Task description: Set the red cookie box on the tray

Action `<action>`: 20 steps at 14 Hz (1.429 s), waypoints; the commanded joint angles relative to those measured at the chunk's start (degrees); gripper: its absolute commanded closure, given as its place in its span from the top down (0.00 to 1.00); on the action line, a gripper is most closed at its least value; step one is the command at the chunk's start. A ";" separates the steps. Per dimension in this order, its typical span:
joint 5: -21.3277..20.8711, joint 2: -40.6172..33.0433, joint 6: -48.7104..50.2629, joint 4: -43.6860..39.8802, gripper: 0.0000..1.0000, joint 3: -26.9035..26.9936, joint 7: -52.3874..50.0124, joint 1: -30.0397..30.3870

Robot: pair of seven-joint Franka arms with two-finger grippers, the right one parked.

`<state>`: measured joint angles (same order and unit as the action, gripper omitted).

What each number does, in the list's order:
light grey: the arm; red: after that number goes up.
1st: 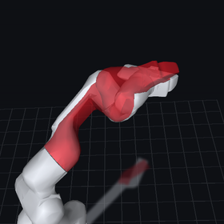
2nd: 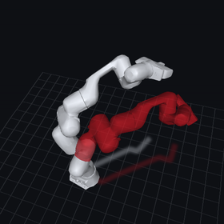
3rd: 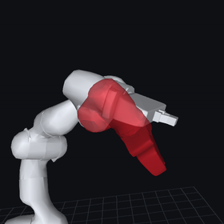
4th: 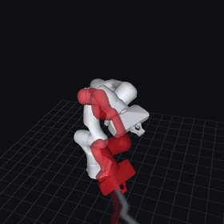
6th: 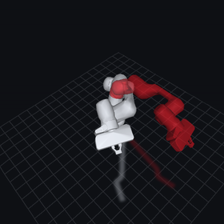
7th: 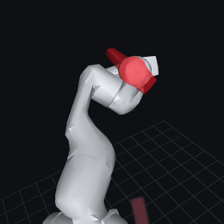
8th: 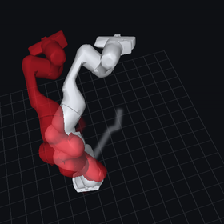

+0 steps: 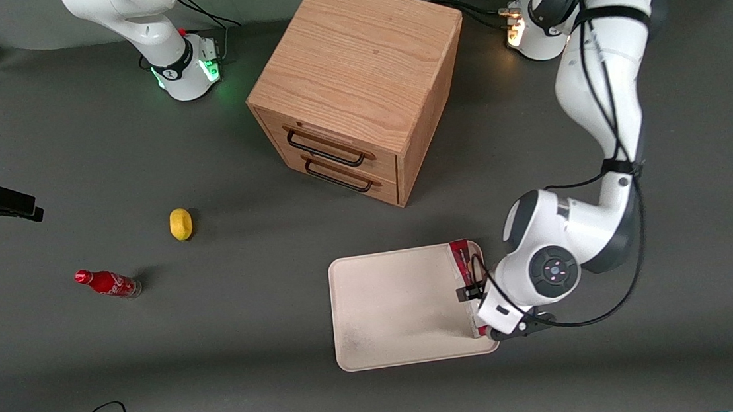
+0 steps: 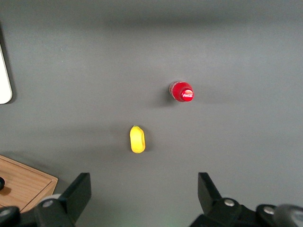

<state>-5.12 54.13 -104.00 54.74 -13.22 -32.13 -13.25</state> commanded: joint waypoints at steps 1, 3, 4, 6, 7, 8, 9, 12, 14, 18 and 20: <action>-0.33 -15.84 2.84 15.51 1.00 0.48 0.75 2.34; 0.02 -28.23 0.56 29.66 1.00 0.13 3.20 6.37; 0.72 -33.25 1.51 33.98 1.00 0.21 7.48 8.13; 2.04 -43.79 3.80 42.86 1.00 2.13 12.77 11.04; 2.04 -48.81 4.16 46.99 1.00 4.76 15.49 10.88; 2.04 -52.95 4.07 50.26 1.00 7.22 18.57 10.88; 2.04 -55.86 4.68 51.68 1.00 10.20 21.55 10.70; 1.17 -57.21 10.65 47.24 1.00 14.63 24.13 11.13; 0.47 -56.85 14.17 44.67 1.00 14.19 24.13 13.93; 0.29 -55.71 14.79 42.47 1.00 11.92 24.40 17.10; 0.29 -55.71 14.97 42.38 1.00 9.71 24.22 18.70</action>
<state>-4.23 -2.52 -90.85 99.24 -1.04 -8.54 3.47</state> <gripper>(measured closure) 0.000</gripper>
